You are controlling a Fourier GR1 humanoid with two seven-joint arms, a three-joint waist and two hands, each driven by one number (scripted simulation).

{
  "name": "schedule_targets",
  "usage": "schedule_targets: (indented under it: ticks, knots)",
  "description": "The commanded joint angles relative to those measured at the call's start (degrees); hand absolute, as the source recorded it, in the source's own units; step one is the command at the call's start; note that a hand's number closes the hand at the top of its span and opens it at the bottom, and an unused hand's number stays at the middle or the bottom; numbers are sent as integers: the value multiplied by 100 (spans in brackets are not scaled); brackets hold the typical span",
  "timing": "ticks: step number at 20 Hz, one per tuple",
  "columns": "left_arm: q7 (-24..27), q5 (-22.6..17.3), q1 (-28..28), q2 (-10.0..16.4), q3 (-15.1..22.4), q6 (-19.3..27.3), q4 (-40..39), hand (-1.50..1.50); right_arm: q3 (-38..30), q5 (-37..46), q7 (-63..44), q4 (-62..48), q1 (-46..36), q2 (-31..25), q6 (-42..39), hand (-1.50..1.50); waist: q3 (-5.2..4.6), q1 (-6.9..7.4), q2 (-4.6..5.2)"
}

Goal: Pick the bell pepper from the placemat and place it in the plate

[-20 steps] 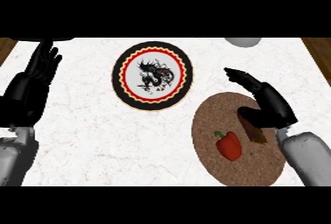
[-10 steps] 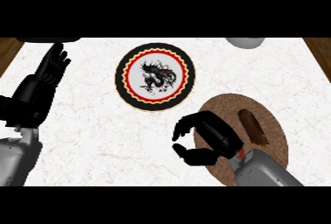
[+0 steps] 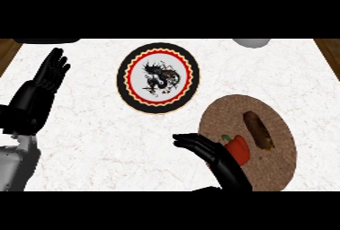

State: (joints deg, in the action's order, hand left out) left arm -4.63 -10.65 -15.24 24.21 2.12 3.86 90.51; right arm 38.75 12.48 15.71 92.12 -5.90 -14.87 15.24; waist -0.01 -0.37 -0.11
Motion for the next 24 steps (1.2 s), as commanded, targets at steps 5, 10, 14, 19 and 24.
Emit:
schedule_targets:
  ticks: [5,10,14,19,24]
  knots:
    - [-29,106,234,-109,-4,-17,213,0,-268,1274,-2046,1532,-410,-776,-185,-150,-14,-17,-40]
    - [20,117,274,-50,-69,-41,175,0,-310,1637,-3760,1793,-838,-1777,-1575,-150,-37,-35,-60]
    - [-55,130,224,12,-51,-109,305,0,-222,1410,-4996,2129,-1256,-2146,-2886,-150,-33,45,-42]
    - [-82,84,-8,14,-156,-183,117,0,120,846,-6581,2731,-1537,-1915,-4220,-150,-20,29,-17]
    - [-150,319,93,-288,-41,-49,273,0,-55,799,-7074,2340,-1676,-1419,-4782,-150,-2,48,3]
